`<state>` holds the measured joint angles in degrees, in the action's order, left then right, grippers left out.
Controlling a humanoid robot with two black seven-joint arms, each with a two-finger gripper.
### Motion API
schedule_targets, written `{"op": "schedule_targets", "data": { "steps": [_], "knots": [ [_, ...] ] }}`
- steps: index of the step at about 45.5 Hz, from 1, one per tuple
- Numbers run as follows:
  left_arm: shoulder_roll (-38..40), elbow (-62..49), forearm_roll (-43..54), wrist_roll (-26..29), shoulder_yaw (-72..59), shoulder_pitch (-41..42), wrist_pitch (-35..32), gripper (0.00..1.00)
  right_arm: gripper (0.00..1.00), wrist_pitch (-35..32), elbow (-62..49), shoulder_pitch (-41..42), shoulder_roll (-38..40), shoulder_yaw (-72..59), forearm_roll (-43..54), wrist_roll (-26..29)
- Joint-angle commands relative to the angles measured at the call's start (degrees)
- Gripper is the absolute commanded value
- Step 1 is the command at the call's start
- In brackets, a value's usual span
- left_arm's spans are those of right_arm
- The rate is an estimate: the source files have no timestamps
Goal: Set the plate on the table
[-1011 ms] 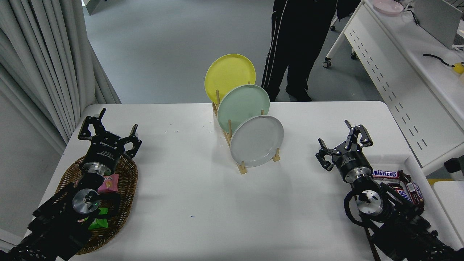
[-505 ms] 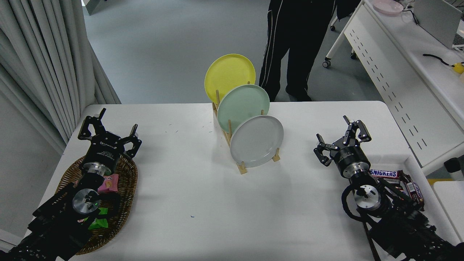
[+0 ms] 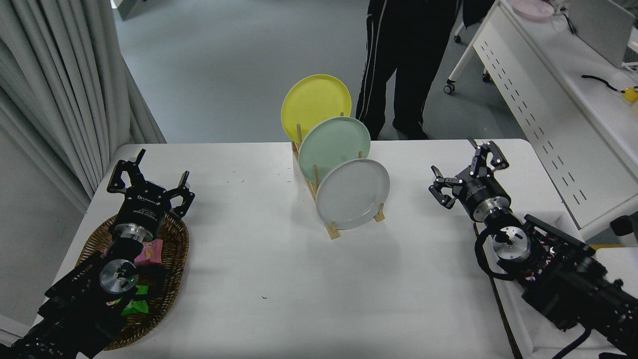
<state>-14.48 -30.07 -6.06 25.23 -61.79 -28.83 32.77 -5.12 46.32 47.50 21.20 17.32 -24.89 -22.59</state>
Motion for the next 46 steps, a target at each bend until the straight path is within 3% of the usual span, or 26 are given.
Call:
{"op": "schedule_targets", "data": {
  "steps": [1,20,32,46],
  "knots": [
    [-0.02,0.01,0.0,0.0,-0.09,0.0,0.01,1.0,1.0,0.99,4.74,7.07,4.64,-9.41,-3.16,0.0],
    [-0.02,0.01,0.0,0.0,0.0,0.0,0.01,1.0,1.0,1.34,8.17,13.93,6.57,-21.88,-0.87,0.52],
    [-0.02,0.01,0.0,0.0,0.0,0.0,0.01,1.0,1.0,1.34,12.04,16.39,5.87,-22.95,-1.04,14.32],
    [-0.02,0.01,0.0,0.0,0.0,0.0,0.01,1.0,1.0,1.52,11.17,16.92,1.48,-21.54,-0.69,16.08]
  ]
}}
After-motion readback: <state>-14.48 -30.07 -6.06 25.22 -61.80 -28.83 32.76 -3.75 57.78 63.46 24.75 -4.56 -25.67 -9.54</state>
